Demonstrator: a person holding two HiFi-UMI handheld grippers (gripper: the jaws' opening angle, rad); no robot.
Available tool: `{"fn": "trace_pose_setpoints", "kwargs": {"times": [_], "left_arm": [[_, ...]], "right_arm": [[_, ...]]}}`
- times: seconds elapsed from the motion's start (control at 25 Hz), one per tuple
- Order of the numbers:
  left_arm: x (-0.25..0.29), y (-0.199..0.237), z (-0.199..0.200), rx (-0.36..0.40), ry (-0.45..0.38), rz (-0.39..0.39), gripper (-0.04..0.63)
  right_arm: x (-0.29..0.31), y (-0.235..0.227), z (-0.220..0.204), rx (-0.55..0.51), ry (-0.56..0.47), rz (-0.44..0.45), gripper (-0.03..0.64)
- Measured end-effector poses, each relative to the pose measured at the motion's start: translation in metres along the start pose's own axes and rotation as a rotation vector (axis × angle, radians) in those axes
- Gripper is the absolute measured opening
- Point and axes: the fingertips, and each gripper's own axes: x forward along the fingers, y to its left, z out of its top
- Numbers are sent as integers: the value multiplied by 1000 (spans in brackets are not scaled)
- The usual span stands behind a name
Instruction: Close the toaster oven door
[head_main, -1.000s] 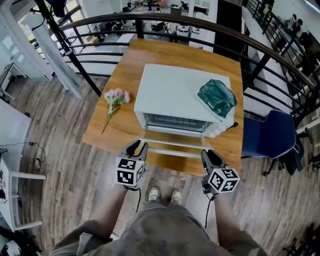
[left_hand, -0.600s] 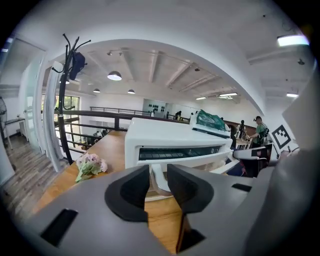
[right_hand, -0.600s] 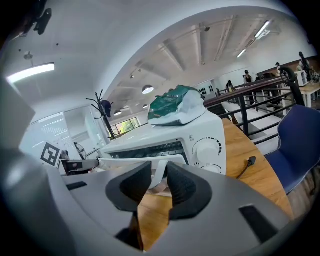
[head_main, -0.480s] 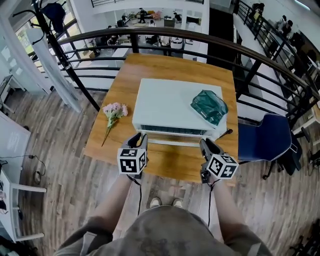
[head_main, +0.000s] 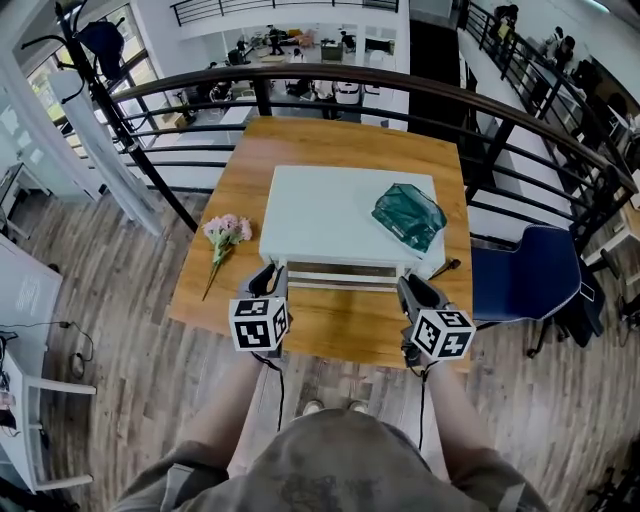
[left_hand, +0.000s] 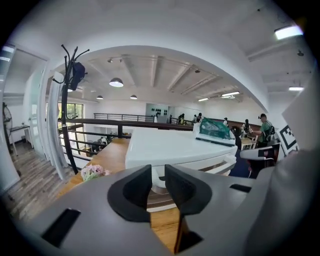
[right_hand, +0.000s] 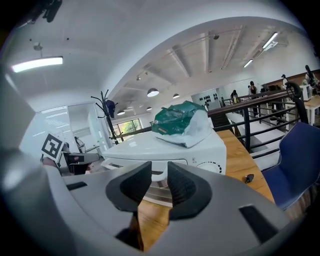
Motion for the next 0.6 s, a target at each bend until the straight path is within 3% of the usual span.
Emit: {"fn": "trace_pose_setpoints", "kwargs": {"times": [0.16, 0.44, 0.6], "left_arm": [[-31, -16, 30, -6, -81, -42, 83], [-83, -48, 88, 164, -227, -79, 57], [-119, -67, 124, 225, -321, -107, 48]], "right_arm": [[-29, 20, 28, -37, -55, 63, 102], [-87, 64, 99, -228, -221, 124, 62], [-124, 90, 134, -274, -329, 179, 51]]}}
